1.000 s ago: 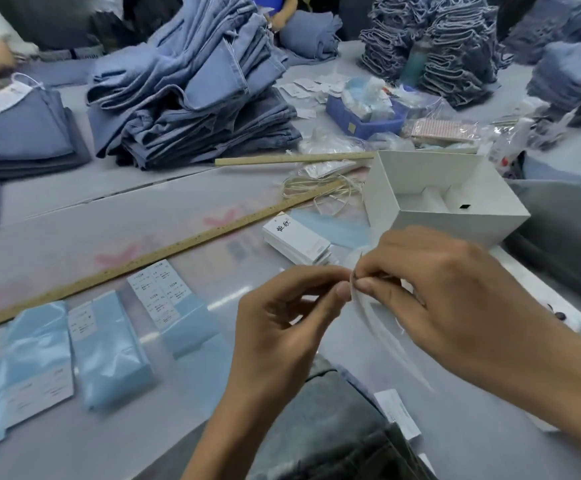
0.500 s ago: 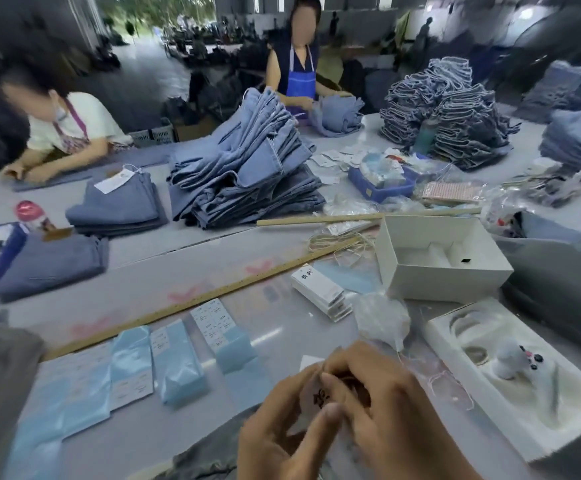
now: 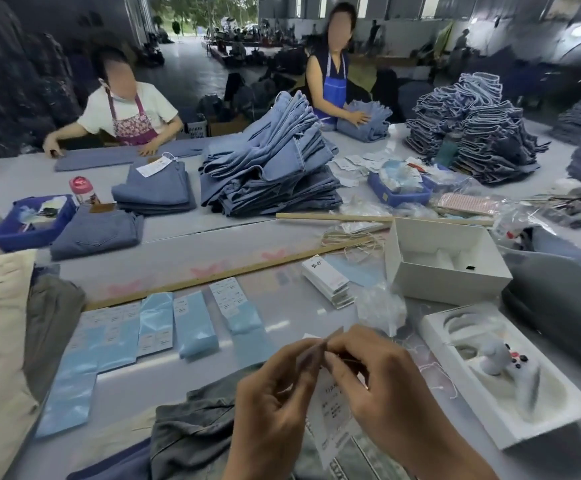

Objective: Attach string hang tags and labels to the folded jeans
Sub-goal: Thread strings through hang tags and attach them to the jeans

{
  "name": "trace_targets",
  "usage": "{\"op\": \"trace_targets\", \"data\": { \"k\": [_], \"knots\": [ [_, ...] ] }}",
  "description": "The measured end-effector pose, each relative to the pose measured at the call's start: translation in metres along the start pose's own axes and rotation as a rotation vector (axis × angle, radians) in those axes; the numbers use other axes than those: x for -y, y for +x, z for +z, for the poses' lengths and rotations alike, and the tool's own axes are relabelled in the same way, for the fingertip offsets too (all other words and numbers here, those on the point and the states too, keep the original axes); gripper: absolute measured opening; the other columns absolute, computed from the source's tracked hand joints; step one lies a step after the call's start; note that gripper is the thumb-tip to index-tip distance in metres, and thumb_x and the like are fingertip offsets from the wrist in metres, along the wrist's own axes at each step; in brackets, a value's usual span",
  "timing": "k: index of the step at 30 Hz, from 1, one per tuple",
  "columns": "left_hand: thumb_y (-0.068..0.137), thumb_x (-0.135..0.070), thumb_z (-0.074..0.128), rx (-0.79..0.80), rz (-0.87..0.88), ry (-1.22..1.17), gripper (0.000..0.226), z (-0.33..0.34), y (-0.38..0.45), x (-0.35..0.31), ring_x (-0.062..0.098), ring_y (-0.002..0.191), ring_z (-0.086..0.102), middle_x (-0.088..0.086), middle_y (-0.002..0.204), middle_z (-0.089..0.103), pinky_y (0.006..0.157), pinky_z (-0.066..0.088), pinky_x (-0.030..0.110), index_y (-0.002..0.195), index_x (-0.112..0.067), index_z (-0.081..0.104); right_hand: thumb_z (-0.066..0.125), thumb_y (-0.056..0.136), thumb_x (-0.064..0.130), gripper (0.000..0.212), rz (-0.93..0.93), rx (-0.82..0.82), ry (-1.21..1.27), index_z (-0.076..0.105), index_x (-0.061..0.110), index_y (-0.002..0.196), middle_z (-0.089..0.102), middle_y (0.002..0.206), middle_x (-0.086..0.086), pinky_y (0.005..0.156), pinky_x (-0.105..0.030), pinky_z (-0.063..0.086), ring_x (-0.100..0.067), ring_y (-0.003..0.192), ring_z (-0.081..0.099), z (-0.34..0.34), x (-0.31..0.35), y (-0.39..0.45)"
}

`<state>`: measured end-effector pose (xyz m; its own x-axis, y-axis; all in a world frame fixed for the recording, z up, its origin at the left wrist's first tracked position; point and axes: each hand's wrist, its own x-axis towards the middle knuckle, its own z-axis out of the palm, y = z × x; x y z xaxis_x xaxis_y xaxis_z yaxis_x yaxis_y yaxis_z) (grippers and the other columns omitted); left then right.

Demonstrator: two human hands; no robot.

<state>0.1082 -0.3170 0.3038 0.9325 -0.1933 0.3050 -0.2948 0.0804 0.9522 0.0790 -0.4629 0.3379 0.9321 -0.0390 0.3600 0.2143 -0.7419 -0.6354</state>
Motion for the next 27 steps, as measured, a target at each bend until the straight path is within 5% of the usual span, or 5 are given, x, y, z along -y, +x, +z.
{"op": "trace_targets", "data": {
  "k": [5,9,12,22,27],
  "knots": [
    [0.084,-0.046,0.055,0.153,-0.184,-0.268,0.042,-0.009,-0.003,-0.005,0.024,0.101,0.074,0.008,0.109,0.077,0.071,0.061,0.037,0.112,-0.024,0.078,0.058,0.093,0.026,0.009,-0.008,-0.041,0.035,0.065,0.029,0.088,0.060,0.084,0.015,0.067,-0.029,0.052,-0.008,0.079,0.062,-0.012,-0.004,-0.008],
    [0.066,-0.030,0.064,0.236,-0.276,-0.284,0.041,-0.021,0.004,-0.008,0.026,0.088,0.074,0.016,0.100,0.077,0.064,0.060,0.037,0.099,-0.015,0.082,0.055,0.091,0.033,0.012,-0.037,-0.065,0.037,0.063,0.030,0.083,0.059,0.081,0.014,0.063,-0.012,0.041,-0.005,0.075,0.060,-0.015,-0.002,-0.016],
    [0.079,-0.009,0.067,0.268,-0.161,-0.131,0.026,-0.020,0.005,-0.007,0.019,0.084,0.074,0.009,0.096,0.078,0.065,0.059,0.031,0.094,-0.022,0.083,0.060,0.090,0.032,0.008,-0.032,-0.085,0.072,0.065,0.032,0.083,0.059,0.080,0.017,0.064,-0.009,0.039,-0.001,0.073,0.060,-0.013,-0.003,-0.022],
    [0.084,-0.026,0.076,0.162,0.046,0.068,0.007,0.006,0.003,0.006,0.012,0.081,0.074,-0.006,0.092,0.075,0.060,0.059,0.025,0.084,-0.031,0.071,0.068,0.093,0.025,0.009,0.115,-0.180,0.275,0.071,0.031,0.087,0.069,0.083,0.017,0.067,-0.012,0.048,-0.004,0.076,0.068,-0.003,-0.011,-0.040],
    [0.101,-0.040,0.054,0.223,0.462,0.702,0.020,0.005,0.026,0.003,0.004,0.067,0.064,-0.010,0.085,0.070,0.054,0.054,0.022,0.093,-0.024,0.062,0.061,0.096,0.038,0.028,0.186,-0.371,0.085,0.066,0.026,0.121,0.069,0.107,0.013,0.088,-0.027,0.054,-0.006,0.102,0.065,-0.017,-0.026,-0.038]
  ]
}}
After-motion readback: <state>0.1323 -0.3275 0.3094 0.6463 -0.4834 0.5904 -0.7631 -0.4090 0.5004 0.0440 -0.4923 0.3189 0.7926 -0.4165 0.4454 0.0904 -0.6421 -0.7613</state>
